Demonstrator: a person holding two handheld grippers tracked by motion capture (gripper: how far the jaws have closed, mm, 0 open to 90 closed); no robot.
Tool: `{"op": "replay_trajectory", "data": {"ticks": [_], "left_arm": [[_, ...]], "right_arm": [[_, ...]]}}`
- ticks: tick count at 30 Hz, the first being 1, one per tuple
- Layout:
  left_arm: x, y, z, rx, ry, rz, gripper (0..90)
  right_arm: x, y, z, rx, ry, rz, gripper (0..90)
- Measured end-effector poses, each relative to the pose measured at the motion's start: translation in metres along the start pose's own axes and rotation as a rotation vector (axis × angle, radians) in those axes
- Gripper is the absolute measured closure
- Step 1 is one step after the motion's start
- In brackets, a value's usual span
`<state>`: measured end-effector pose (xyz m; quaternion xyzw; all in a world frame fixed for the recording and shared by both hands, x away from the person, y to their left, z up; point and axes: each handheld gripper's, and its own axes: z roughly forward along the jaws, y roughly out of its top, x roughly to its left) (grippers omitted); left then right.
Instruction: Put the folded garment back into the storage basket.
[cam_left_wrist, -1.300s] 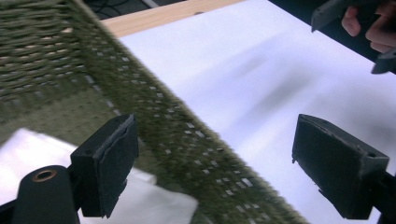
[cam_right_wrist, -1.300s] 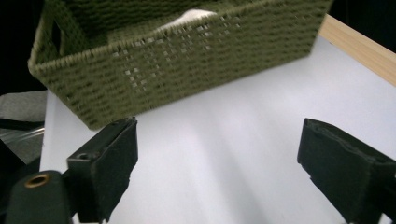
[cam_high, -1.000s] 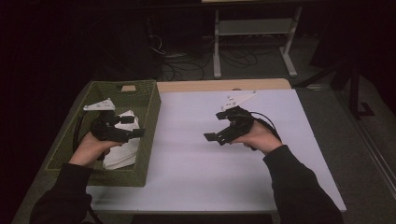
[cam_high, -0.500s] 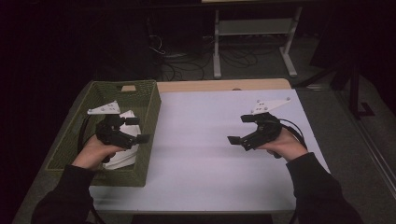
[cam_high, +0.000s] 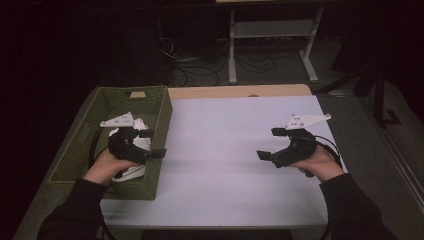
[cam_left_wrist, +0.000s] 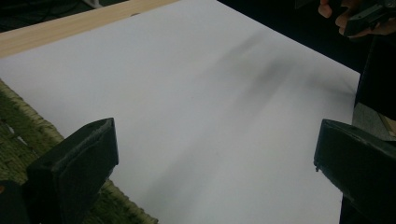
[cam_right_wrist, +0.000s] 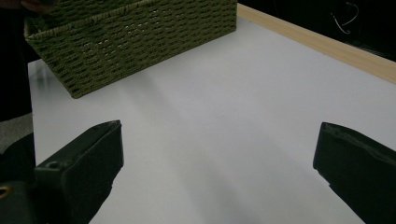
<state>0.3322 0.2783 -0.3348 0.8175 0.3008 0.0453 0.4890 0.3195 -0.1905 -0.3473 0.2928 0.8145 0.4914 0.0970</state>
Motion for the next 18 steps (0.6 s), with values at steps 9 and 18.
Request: {"op": "replay_trajectory", "data": {"ticks": [9,18], "left_arm": [[-0.005,-0.002,0.009,0.006,-0.024,0.026,0.0],[-0.006,-0.003,0.012,0.002,-0.031,0.034,0.0]], "right_arm": [[0.001,-0.008,-0.006,-0.001,-0.006,0.009,1.2],[-0.001,-0.012,-0.007,0.001,-0.003,0.02,1.2]]}}
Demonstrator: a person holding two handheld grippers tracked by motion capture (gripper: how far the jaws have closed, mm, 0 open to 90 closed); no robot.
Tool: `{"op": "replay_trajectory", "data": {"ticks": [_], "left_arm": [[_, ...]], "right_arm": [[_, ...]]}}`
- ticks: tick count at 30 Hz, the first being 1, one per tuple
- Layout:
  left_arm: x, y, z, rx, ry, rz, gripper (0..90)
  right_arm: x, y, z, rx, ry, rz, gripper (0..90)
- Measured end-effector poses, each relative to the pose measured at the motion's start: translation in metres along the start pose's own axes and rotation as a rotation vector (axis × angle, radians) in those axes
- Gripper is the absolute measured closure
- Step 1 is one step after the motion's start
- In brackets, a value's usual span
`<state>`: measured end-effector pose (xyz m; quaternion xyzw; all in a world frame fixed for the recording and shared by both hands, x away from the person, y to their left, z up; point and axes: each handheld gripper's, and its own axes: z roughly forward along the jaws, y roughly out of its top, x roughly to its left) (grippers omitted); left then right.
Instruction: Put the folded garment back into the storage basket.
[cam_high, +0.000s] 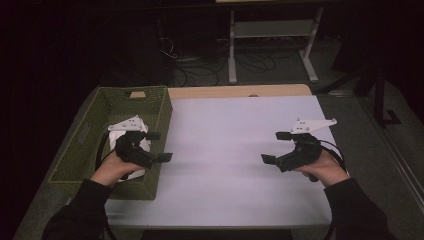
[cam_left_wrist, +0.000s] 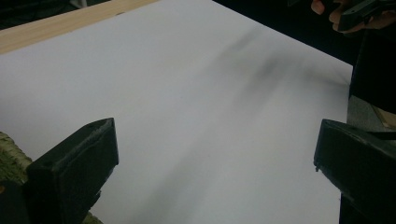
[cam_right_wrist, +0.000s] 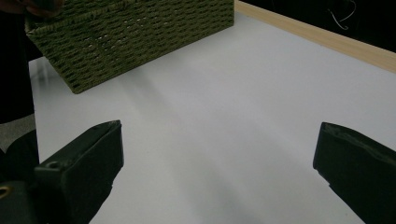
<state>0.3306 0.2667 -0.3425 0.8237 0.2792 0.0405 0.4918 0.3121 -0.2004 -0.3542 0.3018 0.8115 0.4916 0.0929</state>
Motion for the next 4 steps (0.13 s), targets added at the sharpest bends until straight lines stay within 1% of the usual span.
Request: {"op": "replay_trajectory", "data": {"ticks": [4], "left_arm": [[0.0003,0.0001,-0.0005,-0.001,0.001,0.0,0.0]], "right_arm": [[-0.0001,0.0,-0.0001,-0.001,0.002,0.001,1.2]]}}
